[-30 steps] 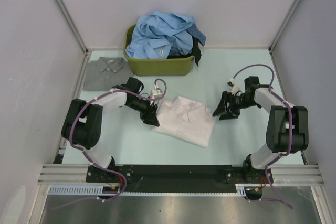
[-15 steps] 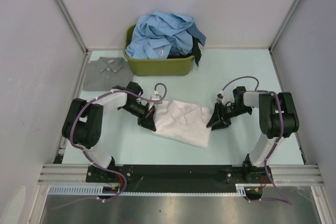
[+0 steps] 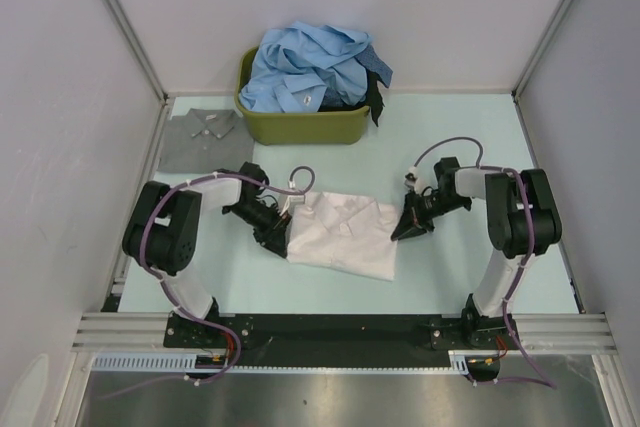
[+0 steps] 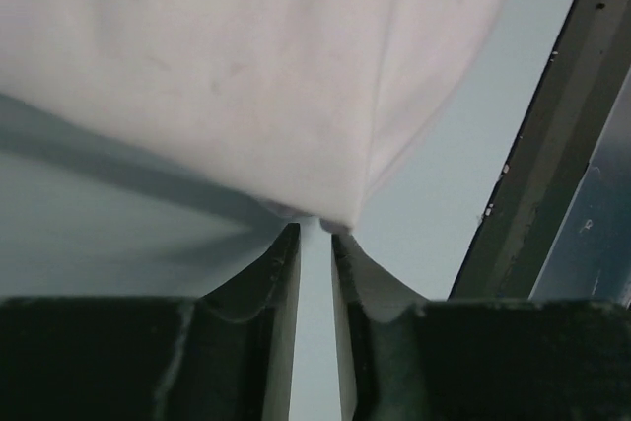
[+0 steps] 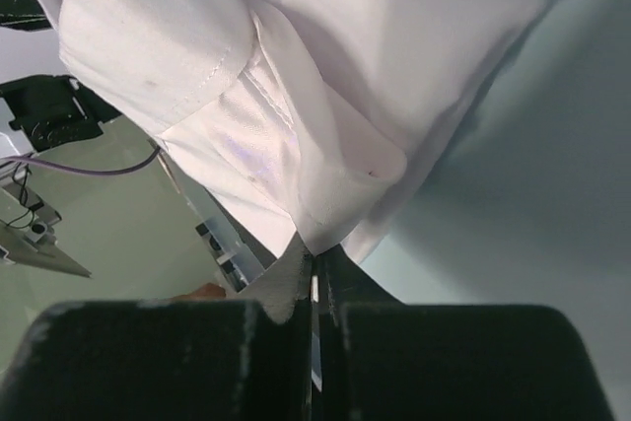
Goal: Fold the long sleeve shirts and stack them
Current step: Fold the shirt
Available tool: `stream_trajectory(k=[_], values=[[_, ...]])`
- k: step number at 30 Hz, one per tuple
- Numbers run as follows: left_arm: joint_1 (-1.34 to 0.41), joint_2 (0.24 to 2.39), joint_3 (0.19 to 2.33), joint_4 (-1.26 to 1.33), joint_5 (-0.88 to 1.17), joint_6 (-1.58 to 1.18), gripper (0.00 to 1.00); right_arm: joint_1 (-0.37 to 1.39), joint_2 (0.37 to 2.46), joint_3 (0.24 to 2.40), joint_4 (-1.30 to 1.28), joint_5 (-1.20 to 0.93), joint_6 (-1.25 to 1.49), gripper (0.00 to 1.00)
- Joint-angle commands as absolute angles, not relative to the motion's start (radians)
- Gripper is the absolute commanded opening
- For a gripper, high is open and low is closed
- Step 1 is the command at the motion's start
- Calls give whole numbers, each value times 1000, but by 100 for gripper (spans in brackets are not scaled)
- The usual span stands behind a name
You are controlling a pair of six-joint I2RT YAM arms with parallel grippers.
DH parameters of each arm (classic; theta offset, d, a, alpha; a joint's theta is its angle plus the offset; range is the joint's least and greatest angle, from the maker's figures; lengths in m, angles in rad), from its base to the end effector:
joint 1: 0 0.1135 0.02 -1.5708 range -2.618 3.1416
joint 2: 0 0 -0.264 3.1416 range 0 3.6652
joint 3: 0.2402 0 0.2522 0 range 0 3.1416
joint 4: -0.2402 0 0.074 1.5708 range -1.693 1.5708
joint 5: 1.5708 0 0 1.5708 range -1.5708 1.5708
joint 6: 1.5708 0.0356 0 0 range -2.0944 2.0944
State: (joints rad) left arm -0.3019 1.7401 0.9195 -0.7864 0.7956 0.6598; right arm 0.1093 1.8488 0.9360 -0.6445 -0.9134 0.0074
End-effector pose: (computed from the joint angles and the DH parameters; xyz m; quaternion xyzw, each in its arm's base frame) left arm 0.2519 -0.1051 0.1366 0.4201 0.8205 -0.3841 0.0525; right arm 0.2862 0.0598 0.1145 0.0487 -0.8962 -0.4406 0.0197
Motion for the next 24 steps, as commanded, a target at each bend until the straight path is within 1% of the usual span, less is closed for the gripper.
stream_trajectory(k=[1,2,4,5,6,7,8,10,11,12,13,14,15,16,17,18,19,20,21,22,23,24], values=[[-262,1730,939,-767,749,647,29,120,1859,1046,-626,-887,5,1],[-258,1720,942,-772,750,653,35,124,1858,1057,-647,-885,3,8],[-238,1675,954,-796,759,679,38,126,1842,1089,-682,-888,-52,16],[-215,1657,962,-805,779,687,43,120,1815,1098,-721,-878,-64,28],[-201,1613,971,-828,793,705,48,117,1796,1103,-747,-873,-102,35],[-186,1586,997,-836,805,709,52,109,1781,1120,-779,-868,-130,40],[-158,1559,1012,-839,830,709,61,103,1749,1129,-857,-847,-164,47],[-153,1456,1075,-833,842,695,81,66,1714,1147,-920,-828,-243,54],[-159,1416,1097,-825,839,695,99,52,1659,1169,-951,-830,-261,57],[-169,1382,1115,-783,821,672,99,32,1626,1186,-951,-842,-279,64],[-178,1314,1141,-758,805,664,99,35,1580,1196,-940,-848,-310,82],[-192,1286,1149,-732,802,663,100,50,1537,1210,-869,-832,-313,95],[-192,1263,1147,-644,839,631,99,70,1440,1209,-811,-819,-314,100],[-192,1237,1114,-571,856,585,100,118,1398,1200,-745,-807,-281,100],[-192,1206,1083,-490,854,505,99,135,1363,1178,-572,-801,-238,100],[-192,1195,1050,-333,812,300,99,149,1297,1102,-452,-783,-163,100],[-192,1195,1017,-284,807,237,99,178,1278,1054,-237,-725,-67,100],[-192,1224,1022,-284,833,230,99,179,1266,1022,-165,-677,92,100],[-196,1248,1025,-311,889,238,99,175,1270,976,-109,-731,132,100],[-202,1279,1046,-337,987,215,100,184,1326,980,-77,-805,171,100],[-227,1345,1052,-359,1018,175,99,210,1365,995,-109,-895,245,100],[-242,1370,1049,-368,1031,76,99,234,1403,1027,-153,-922,282,100]])
